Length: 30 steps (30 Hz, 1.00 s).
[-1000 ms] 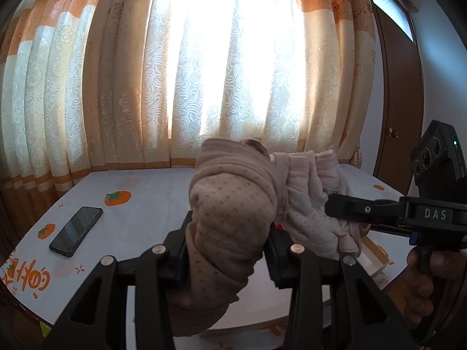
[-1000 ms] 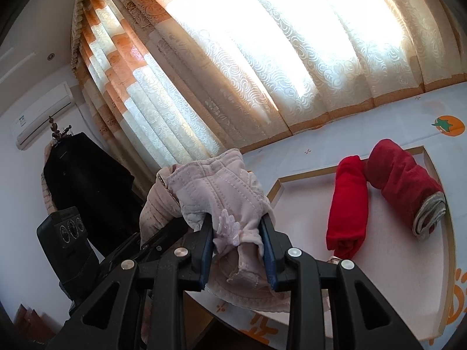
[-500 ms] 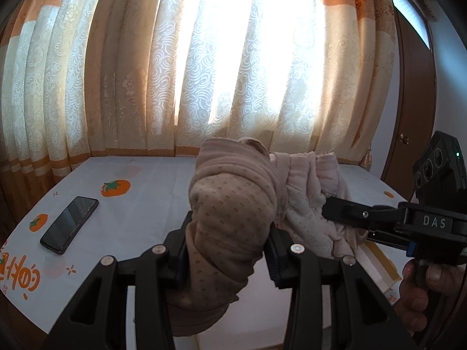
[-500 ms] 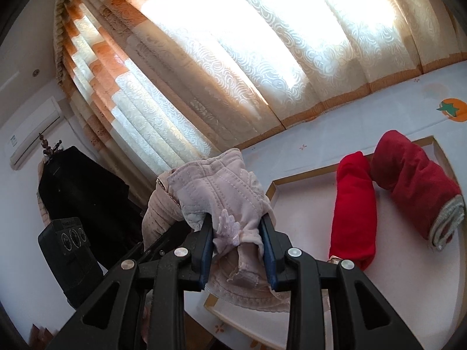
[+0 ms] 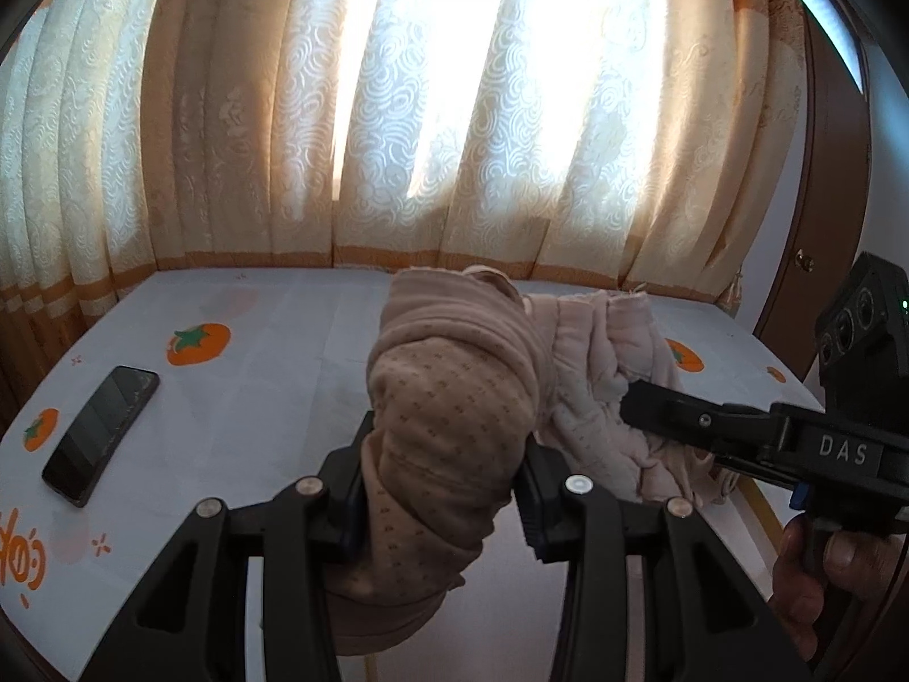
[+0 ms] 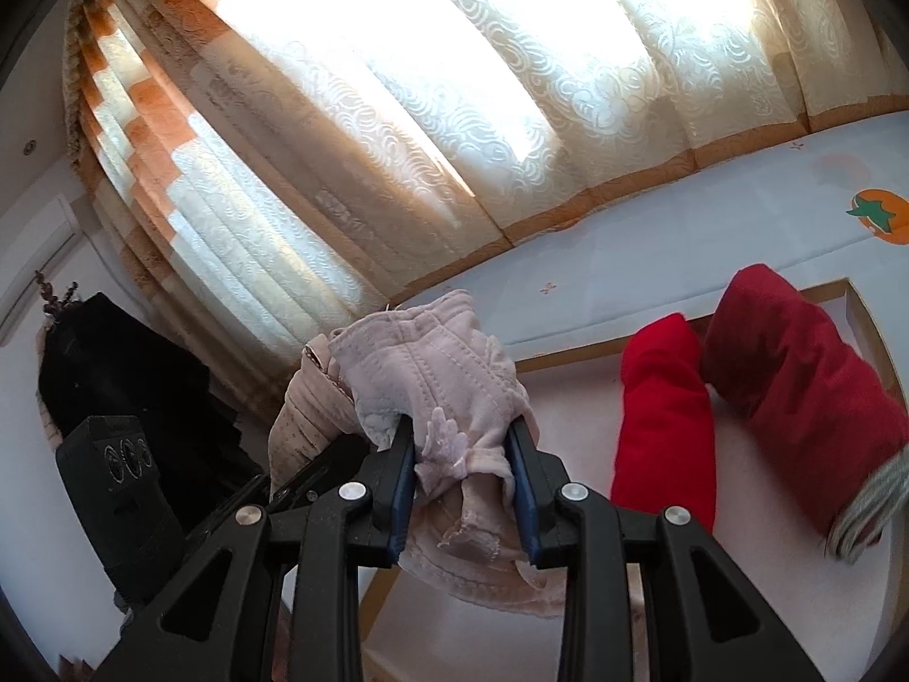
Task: Take underwear out of drawer
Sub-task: 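Carry both pink garments over the cardboard tray beside the red garments, then lower both pink garments into the tray and open both tools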
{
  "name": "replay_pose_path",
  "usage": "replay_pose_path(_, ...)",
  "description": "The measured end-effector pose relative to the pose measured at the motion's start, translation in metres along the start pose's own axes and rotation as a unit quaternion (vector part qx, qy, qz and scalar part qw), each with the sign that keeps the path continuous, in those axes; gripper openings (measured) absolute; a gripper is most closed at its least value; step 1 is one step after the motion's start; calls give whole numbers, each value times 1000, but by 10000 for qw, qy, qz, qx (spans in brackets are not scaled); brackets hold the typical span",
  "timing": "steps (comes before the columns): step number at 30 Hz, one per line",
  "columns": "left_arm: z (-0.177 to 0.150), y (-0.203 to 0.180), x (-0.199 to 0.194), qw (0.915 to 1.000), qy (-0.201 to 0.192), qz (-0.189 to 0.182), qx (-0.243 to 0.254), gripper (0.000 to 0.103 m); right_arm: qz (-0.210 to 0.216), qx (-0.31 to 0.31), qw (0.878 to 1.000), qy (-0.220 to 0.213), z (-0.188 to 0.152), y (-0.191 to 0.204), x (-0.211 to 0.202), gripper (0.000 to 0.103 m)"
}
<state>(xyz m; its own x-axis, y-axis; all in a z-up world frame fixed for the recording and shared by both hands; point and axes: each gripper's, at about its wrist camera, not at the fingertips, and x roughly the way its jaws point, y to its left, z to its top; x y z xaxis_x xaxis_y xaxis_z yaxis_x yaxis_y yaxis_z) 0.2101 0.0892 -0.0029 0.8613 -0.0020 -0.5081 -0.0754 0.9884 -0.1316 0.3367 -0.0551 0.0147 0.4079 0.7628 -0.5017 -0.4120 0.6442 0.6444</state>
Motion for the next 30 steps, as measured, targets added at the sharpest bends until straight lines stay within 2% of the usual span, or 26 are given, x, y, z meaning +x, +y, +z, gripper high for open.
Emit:
replay_pose_path(11,11,12,42,9979,531,-129,-352,41,-250,61,9996,145,17,-14,32,34)
replay_pose_path(21,0,8,67,9934,1027,-219,-469,43,-645,-91,9973,350,16,-24,48,35)
replay_pose_path(23,0,6,70,9926,1113,-205,-452,47,-730,-177,9961,459,16,-23,51,36)
replay_pose_path(24,-1,6,70,9923,1140,-174,-442,51,-762,-231,9956,498,16,-23,52,40)
replay_pose_path(28,-1,-1,64,9937,1056,-213,-321,56,-861,-397,9944,467,16,-20,48,57)
replay_pose_path(30,0,-4,60,9945,992,-227,-258,57,-911,-468,9937,466,16,-19,46,58)
